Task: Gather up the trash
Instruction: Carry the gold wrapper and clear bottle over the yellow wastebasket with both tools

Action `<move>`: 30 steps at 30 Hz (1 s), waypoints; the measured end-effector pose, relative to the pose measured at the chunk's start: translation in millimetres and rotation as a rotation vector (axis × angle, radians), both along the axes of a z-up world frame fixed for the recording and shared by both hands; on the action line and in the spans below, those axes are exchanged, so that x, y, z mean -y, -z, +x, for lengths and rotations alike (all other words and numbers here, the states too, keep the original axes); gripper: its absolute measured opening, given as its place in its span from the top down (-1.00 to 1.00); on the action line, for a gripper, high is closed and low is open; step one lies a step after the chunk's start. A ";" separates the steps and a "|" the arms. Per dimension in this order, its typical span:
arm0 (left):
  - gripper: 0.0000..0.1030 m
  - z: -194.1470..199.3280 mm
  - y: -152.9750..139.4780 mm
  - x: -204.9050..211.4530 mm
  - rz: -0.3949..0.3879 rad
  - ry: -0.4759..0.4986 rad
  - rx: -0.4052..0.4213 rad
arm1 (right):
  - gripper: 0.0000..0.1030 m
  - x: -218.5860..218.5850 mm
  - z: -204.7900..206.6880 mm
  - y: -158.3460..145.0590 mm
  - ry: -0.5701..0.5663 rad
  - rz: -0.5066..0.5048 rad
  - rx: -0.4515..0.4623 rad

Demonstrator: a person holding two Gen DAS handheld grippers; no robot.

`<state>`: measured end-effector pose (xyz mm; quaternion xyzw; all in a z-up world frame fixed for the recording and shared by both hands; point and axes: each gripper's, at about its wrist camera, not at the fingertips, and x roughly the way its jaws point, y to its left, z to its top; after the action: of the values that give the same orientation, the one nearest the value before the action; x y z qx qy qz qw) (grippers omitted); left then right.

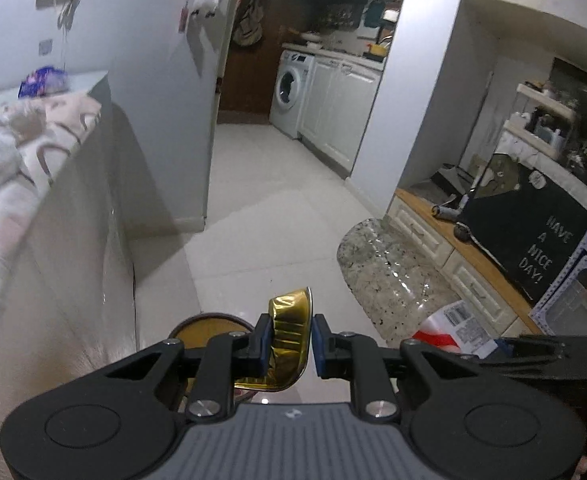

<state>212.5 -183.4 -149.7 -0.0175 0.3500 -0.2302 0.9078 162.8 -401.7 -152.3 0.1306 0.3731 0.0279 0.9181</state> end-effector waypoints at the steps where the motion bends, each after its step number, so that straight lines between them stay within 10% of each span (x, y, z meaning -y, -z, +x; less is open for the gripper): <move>1: 0.58 4.7 7.0 3.5 0.000 -0.010 -0.011 | -0.22 1.3 3.3 5.3 0.005 0.000 -0.006; 30: 0.58 188.5 243.2 -2.0 0.079 -0.232 -0.300 | -0.22 -13.8 194.1 257.9 0.218 0.354 -0.384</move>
<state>401.0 -181.4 -392.9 -0.0562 0.4859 -0.1048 0.8659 356.9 -387.9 -410.2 0.3310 0.5131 -0.0315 0.7913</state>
